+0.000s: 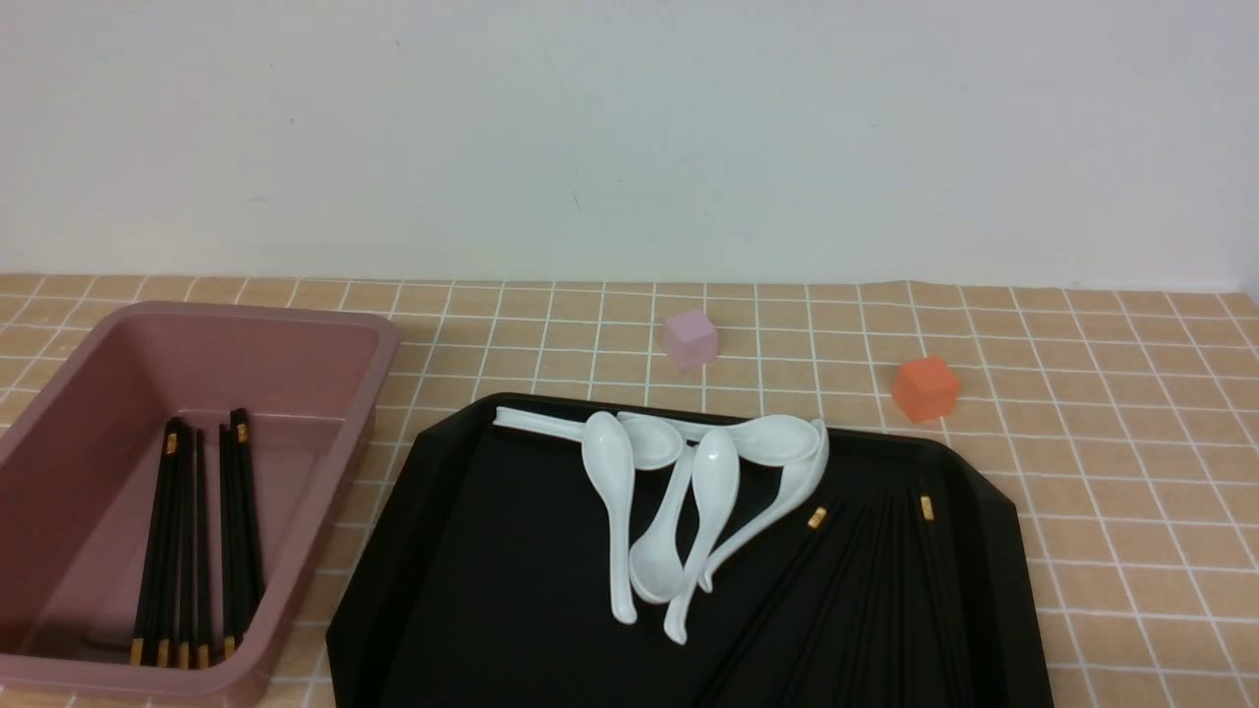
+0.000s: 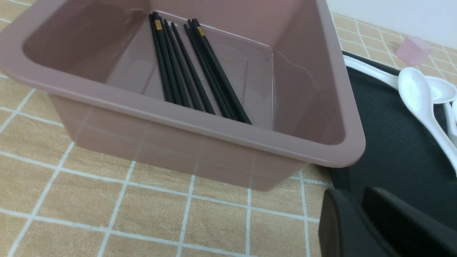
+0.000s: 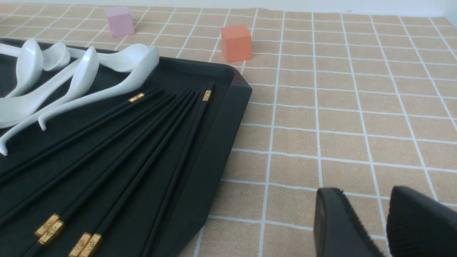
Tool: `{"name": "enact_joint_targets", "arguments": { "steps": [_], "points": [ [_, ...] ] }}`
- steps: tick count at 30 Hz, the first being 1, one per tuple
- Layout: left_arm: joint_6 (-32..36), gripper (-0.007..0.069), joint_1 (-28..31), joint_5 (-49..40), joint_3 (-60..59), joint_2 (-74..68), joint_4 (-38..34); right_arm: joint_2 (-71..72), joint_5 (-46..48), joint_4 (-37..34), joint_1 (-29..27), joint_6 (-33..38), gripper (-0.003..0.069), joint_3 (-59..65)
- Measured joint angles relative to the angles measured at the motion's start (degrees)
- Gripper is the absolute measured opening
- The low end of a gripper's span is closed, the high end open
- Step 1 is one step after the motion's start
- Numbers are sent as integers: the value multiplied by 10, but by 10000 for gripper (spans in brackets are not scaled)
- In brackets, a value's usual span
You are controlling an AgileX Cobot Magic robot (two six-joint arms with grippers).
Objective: On brown tablecloth take chopsticks from black tray and put them in box.
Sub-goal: 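Reach over to the black tray and grasp a pair of chopsticks with the left gripper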
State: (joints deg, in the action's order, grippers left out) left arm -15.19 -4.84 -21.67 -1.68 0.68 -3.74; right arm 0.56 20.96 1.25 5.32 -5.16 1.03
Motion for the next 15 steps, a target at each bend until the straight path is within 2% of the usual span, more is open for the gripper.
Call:
{"name": "enact_joint_targets", "arguments": {
  "steps": [15],
  "points": [
    [0,111,0,0,0,0,0,0,0,0,0,0,240,0]
  ]
}}
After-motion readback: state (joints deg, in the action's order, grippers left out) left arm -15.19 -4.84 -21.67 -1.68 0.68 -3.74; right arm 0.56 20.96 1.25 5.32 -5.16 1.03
